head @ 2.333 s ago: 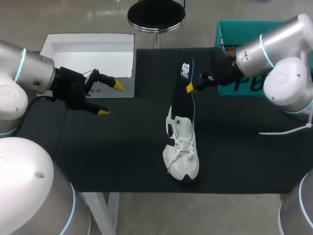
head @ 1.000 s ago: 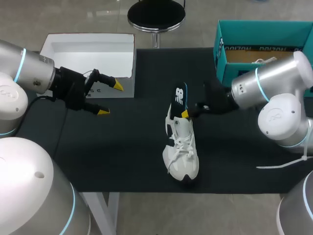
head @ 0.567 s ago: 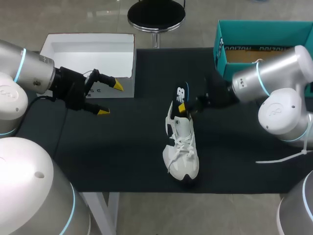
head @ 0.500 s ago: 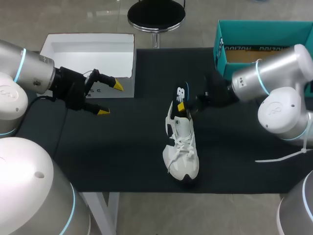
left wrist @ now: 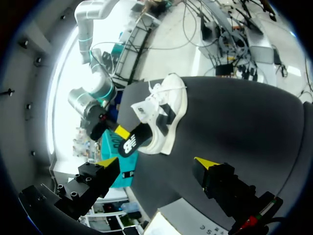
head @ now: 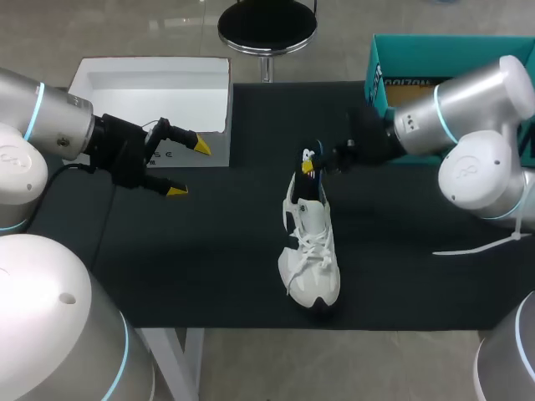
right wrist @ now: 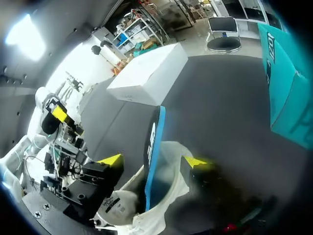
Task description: Take the shoe out of the shoebox, open the shoe tongue, remove and reinsert the insole, then place the shoe into the shoebox
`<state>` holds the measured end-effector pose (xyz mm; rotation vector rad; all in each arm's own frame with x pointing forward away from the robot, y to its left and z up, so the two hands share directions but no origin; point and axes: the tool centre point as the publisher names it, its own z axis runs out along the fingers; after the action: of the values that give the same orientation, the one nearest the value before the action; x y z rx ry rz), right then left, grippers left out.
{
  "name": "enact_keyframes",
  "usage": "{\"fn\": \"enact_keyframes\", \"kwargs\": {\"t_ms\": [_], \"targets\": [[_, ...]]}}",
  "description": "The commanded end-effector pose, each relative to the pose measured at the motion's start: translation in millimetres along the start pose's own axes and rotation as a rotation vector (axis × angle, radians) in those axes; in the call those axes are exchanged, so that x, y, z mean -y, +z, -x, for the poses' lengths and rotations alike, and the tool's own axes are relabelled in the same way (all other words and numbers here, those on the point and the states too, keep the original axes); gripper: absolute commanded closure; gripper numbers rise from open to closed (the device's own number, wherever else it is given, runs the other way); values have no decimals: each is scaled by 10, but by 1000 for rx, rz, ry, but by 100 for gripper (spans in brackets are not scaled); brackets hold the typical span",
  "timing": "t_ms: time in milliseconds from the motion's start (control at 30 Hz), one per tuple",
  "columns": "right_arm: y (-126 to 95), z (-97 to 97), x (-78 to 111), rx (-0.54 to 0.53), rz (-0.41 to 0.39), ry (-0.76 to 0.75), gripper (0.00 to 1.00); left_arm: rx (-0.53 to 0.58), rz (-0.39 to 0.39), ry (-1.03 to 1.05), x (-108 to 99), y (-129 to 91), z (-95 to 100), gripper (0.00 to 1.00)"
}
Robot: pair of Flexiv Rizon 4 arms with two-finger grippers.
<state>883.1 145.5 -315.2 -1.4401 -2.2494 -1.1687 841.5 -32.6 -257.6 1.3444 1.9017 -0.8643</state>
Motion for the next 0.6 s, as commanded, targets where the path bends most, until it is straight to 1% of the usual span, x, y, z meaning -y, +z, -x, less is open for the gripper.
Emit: {"fn": "enact_keyframes", "kwargs": {"t_ms": [33,233,600], "targets": [[43,-23,-16,2,-4,-5,100,-3,3,0,2,6,2,0],[75,-27,70,-3,-11,3,100,-3,3,0,2,6,2,0],[115,-39,140,-20,-28,16,100,-3,3,0,2,6,2,0]]}}
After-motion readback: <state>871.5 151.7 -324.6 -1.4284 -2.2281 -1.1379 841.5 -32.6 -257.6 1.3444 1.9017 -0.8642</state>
